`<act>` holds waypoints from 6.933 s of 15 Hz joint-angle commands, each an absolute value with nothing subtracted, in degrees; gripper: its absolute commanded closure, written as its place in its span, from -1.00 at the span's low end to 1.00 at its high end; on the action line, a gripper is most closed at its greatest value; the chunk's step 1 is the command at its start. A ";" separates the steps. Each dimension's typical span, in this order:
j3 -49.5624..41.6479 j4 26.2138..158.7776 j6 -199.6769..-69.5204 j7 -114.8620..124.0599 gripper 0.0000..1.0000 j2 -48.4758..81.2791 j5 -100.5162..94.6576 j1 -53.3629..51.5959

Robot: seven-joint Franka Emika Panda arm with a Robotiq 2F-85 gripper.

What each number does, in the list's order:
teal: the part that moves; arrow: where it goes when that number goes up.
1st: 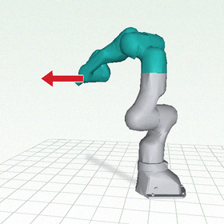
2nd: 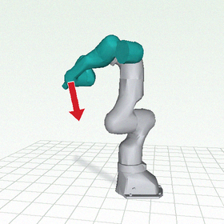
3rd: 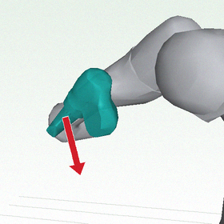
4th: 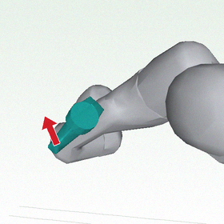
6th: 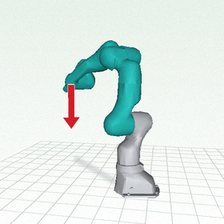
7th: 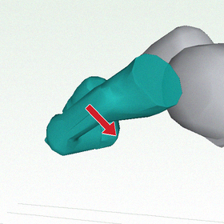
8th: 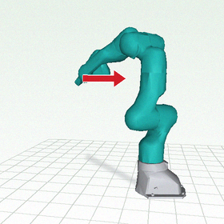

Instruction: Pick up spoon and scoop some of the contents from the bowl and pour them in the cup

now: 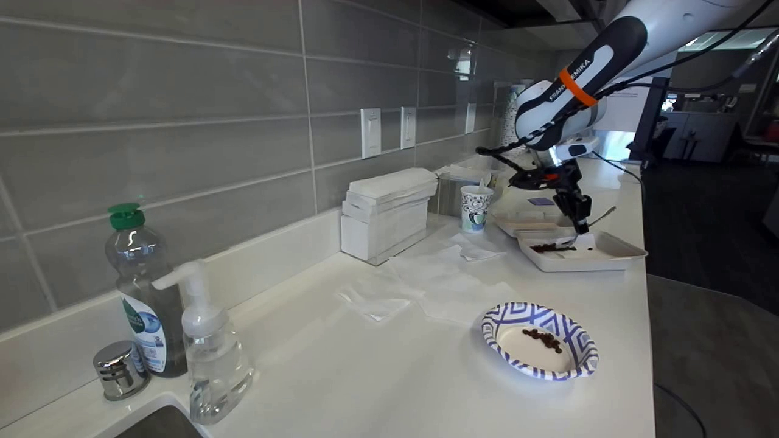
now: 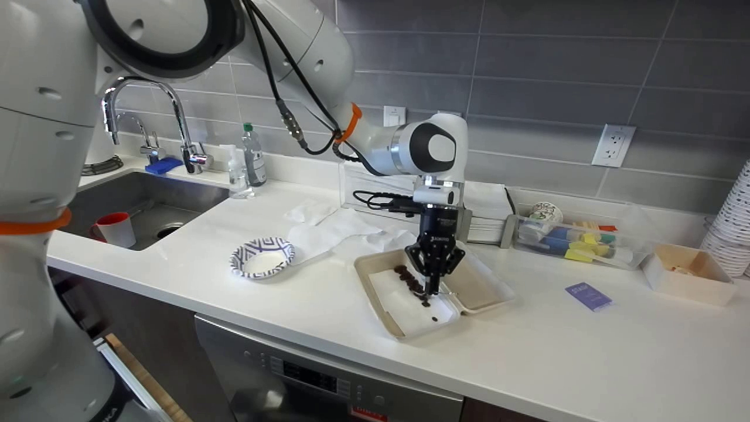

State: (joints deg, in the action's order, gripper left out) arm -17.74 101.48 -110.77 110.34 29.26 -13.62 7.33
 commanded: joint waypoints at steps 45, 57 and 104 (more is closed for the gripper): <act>-14.74 109.24 -122.44 89.82 0.96 24.09 8.76 13.53; -16.37 112.38 -121.79 84.48 0.96 17.64 9.73 14.21; -11.95 65.47 -97.17 90.00 0.96 39.50 8.99 13.17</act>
